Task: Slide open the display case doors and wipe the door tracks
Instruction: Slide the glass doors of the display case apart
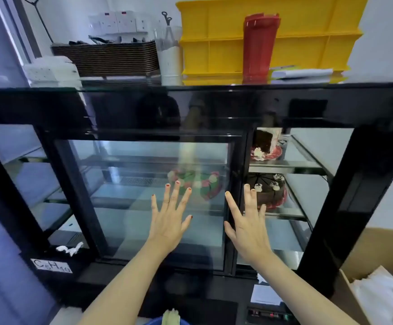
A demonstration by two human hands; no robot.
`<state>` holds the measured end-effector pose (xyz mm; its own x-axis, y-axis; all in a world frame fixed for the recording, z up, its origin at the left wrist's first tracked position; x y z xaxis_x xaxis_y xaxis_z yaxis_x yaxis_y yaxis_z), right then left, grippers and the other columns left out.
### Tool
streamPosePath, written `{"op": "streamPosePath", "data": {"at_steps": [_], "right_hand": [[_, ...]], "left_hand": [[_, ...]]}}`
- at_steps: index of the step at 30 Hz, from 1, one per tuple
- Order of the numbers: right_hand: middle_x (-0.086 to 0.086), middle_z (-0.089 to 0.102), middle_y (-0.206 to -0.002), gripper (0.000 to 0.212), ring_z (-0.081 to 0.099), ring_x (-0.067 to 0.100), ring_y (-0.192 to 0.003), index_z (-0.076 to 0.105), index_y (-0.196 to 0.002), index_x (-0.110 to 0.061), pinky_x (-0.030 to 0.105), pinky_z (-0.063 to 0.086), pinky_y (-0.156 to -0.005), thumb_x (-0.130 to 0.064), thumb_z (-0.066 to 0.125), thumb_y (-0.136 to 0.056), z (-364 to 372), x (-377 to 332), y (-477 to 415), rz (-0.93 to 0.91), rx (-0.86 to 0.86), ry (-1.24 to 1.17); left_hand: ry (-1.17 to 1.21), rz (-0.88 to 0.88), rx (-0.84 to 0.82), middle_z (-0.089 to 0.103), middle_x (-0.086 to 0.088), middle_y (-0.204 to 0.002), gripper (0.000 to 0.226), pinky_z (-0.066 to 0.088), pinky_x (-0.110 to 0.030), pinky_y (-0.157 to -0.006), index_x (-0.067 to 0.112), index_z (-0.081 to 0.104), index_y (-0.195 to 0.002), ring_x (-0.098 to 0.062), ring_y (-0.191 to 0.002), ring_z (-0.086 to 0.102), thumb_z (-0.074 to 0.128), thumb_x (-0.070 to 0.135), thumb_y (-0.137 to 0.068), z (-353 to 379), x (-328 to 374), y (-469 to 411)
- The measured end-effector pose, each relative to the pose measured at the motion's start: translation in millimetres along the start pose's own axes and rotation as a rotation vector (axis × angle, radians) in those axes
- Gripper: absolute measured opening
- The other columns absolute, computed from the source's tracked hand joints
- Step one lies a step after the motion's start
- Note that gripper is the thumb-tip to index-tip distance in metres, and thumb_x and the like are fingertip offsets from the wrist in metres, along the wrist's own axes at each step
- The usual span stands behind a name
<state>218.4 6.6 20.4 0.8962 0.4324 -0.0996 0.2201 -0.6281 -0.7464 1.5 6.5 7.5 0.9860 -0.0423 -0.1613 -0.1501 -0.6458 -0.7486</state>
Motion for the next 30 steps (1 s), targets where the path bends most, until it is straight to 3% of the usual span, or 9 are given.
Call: {"op": "streamPosePath", "data": {"at_steps": [5, 8, 11, 16, 21, 24, 28, 30], "right_hand": [[0.017, 0.014, -0.152, 0.096, 0.016, 0.036, -0.136, 0.029, -0.144, -0.022, 0.06, 0.037, -0.095, -0.026, 0.084, -0.065, 54, 11, 12, -0.051, 0.006, 0.031], [0.013, 0.01, -0.154, 0.086, 0.008, 0.035, -0.14, 0.024, -0.147, -0.024, 0.058, 0.034, -0.099, -0.038, 0.071, -0.077, 81, 24, 13, -0.065, 0.049, 0.037], [0.013, 0.006, -0.156, 0.076, -0.013, 0.026, -0.145, 0.018, -0.149, -0.026, 0.054, 0.019, -0.105, -0.055, 0.043, -0.083, 100, 28, 9, -0.047, 0.116, 0.054], [0.002, -0.005, -0.159, 0.085, -0.009, 0.025, -0.145, 0.014, -0.148, -0.032, 0.057, 0.009, -0.11, -0.061, 0.049, -0.076, 123, 27, 7, -0.048, 0.305, -0.009], [0.01, 0.017, -0.153, 0.08, -0.005, 0.023, -0.146, 0.03, -0.142, -0.026, 0.059, 0.023, -0.11, -0.056, 0.057, -0.073, 138, 27, 1, -0.046, 0.497, -0.069], [0.011, 0.02, -0.152, 0.076, -0.004, 0.022, -0.146, 0.031, -0.141, -0.025, 0.055, 0.031, -0.109, -0.054, 0.057, -0.076, 140, 28, 0, -0.068, 0.553, -0.078], [0.01, 0.018, -0.153, 0.068, -0.002, 0.023, -0.145, 0.027, -0.144, -0.024, 0.042, 0.029, -0.111, -0.051, 0.05, -0.085, 146, 32, 0, -0.072, 0.584, -0.024], [0.009, 0.016, -0.154, 0.06, -0.004, 0.022, -0.145, 0.026, -0.144, -0.023, 0.037, 0.019, -0.117, -0.05, 0.04, -0.093, 148, 31, 2, -0.068, 0.588, -0.023]], "left_hand": [[-0.03, 0.044, 0.033, -0.014, -0.003, -0.156, 0.085, 0.014, -0.063, -0.105, 0.028, -0.007, -0.148, -0.025, -0.143, -0.011, 0.044, 0.052, -0.085, 50, 1, 0], [-0.051, 0.05, 0.14, -0.015, -0.003, -0.156, 0.076, 0.007, -0.062, -0.107, 0.03, -0.007, -0.148, -0.027, -0.143, -0.01, 0.03, 0.051, -0.085, 81, -3, 1], [-0.03, 0.047, 0.258, -0.016, -0.001, -0.155, 0.076, -0.003, -0.059, -0.107, 0.031, -0.005, -0.148, -0.026, -0.143, -0.011, 0.031, 0.05, -0.084, 95, 1, -5], [0.02, 0.039, 0.462, -0.009, 0.003, -0.157, 0.076, 0.0, -0.058, -0.109, 0.033, 0.006, -0.148, -0.024, -0.144, -0.005, 0.039, 0.049, -0.082, 111, 5, -6], [0.02, 0.05, 0.534, -0.006, 0.004, -0.157, 0.071, 0.005, -0.06, -0.109, 0.033, 0.009, -0.148, -0.023, -0.144, -0.003, 0.037, 0.05, -0.085, 118, 3, -7], [0.031, 0.04, 0.551, 0.008, -0.001, -0.156, 0.068, 0.006, -0.058, -0.109, 0.032, 0.015, -0.147, -0.022, -0.144, -0.002, 0.037, 0.05, -0.086, 115, 4, -8], [0.069, 0.055, 0.572, 0.016, -0.004, -0.153, 0.066, 0.002, -0.057, -0.11, 0.029, 0.018, -0.147, -0.028, -0.142, 0.006, 0.039, 0.048, -0.088, 120, 4, -8], [0.056, 0.055, 0.587, 0.015, -0.004, -0.154, 0.065, 0.001, -0.056, -0.11, 0.029, 0.017, -0.147, -0.028, -0.142, 0.006, 0.038, 0.048, -0.089, 120, 4, -6]]}}
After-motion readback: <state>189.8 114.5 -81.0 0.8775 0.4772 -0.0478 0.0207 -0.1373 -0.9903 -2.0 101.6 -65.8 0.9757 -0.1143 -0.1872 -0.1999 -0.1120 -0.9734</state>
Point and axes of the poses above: each hand's wrist, its own y-axis away from the middle knuckle, its own z-axis out of the palm, x = y × z, the point moved 1 cm from there along -y, towards the middle knuckle
